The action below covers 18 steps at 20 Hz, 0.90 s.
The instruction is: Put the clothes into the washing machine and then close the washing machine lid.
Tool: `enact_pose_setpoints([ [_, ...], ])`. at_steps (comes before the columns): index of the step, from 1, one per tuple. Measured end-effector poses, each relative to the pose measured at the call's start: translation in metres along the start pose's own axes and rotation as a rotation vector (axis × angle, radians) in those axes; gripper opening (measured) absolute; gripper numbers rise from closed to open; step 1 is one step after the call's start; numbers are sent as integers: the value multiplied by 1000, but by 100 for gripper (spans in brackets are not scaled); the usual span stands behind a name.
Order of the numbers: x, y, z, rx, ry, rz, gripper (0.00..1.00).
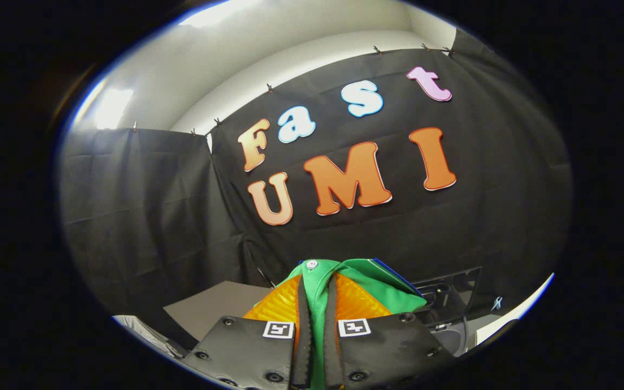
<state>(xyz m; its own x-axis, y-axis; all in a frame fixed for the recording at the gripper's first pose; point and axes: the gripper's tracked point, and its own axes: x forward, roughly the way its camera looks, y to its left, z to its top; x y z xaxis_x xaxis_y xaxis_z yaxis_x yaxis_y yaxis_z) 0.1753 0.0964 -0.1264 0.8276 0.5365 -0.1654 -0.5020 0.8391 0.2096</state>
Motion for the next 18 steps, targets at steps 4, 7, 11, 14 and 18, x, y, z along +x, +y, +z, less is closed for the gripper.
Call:
enact_pose_setpoints([
  [4, 4, -58, -51, 0, 116, -29, 17],
  [7, 23, -90, -85, 18, 189, -44, 17],
  [11, 38, -123, -146, 49, 304, -61, 17],
  [14, 49, -132, -193, 54, 400, -55, 17],
  [18, 60, -132, -264, 68, 533, -43, 17],
])
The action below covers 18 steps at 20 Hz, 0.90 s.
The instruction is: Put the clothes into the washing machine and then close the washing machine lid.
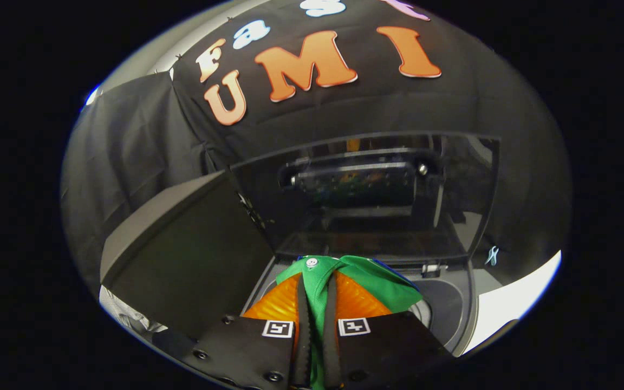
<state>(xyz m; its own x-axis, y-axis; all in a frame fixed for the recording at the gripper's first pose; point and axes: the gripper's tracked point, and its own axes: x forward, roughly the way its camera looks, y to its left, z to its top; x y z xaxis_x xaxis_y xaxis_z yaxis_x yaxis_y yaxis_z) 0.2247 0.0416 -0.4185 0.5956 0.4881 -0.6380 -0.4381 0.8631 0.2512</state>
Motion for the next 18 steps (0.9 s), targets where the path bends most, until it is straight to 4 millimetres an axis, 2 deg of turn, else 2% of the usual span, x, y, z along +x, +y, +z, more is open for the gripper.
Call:
enact_pose_setpoints([
  [4, 30, -10, -48, 25, 102, -17, 17],
  [10, 81, -38, -95, 5, 257, -78, 17],
  [15, 98, -53, -133, 60, 382, -117, 17],
  [18, 107, -57, -147, 95, 431, -145, 17],
])
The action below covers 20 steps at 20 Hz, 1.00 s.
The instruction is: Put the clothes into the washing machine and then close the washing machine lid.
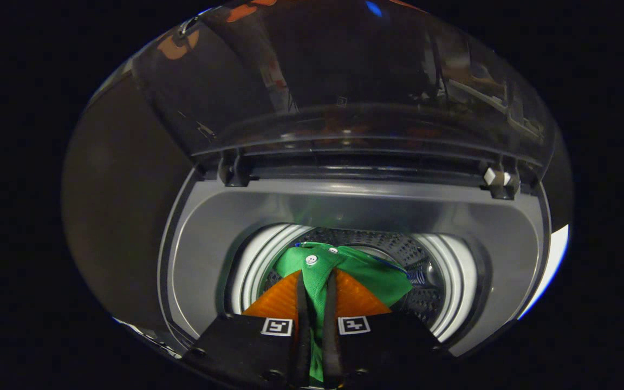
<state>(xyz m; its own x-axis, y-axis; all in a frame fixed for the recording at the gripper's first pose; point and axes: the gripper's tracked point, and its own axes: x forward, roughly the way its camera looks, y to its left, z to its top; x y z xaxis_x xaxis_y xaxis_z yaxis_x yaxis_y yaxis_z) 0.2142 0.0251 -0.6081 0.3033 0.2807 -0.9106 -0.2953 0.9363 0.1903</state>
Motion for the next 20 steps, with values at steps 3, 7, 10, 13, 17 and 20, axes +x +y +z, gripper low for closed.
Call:
enact_pose_setpoints([
  [3, 3, -3, -1, 16, 5, -20, 19],
  [7, -2, -10, -2, -6, -1, -43, 53],
  [10, -4, -7, -5, 6, -13, -46, 98],
  [13, -11, -4, -8, 15, -17, -34, 99],
  [17, -34, 2, 1, -16, -106, -36, 99],
  [20, -74, 12, 18, -48, -229, -29, 99],
])
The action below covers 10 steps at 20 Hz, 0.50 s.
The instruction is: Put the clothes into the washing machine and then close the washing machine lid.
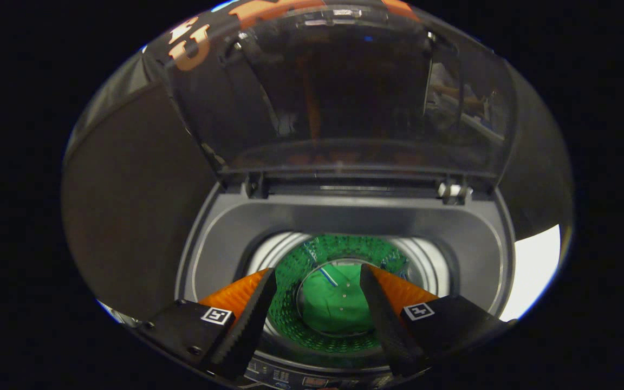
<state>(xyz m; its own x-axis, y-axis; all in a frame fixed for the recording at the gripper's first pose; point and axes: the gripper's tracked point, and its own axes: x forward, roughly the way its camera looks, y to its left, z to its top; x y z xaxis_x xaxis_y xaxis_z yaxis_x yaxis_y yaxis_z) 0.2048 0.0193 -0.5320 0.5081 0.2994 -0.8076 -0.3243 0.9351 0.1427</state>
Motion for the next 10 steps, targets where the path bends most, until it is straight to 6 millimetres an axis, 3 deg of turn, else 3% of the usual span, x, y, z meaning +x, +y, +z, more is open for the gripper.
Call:
enact_pose_setpoints([
  [5, -72, 15, 67, -6, -221, 35, 99],
  [10, -158, 14, 164, 23, -461, 37, 98],
])
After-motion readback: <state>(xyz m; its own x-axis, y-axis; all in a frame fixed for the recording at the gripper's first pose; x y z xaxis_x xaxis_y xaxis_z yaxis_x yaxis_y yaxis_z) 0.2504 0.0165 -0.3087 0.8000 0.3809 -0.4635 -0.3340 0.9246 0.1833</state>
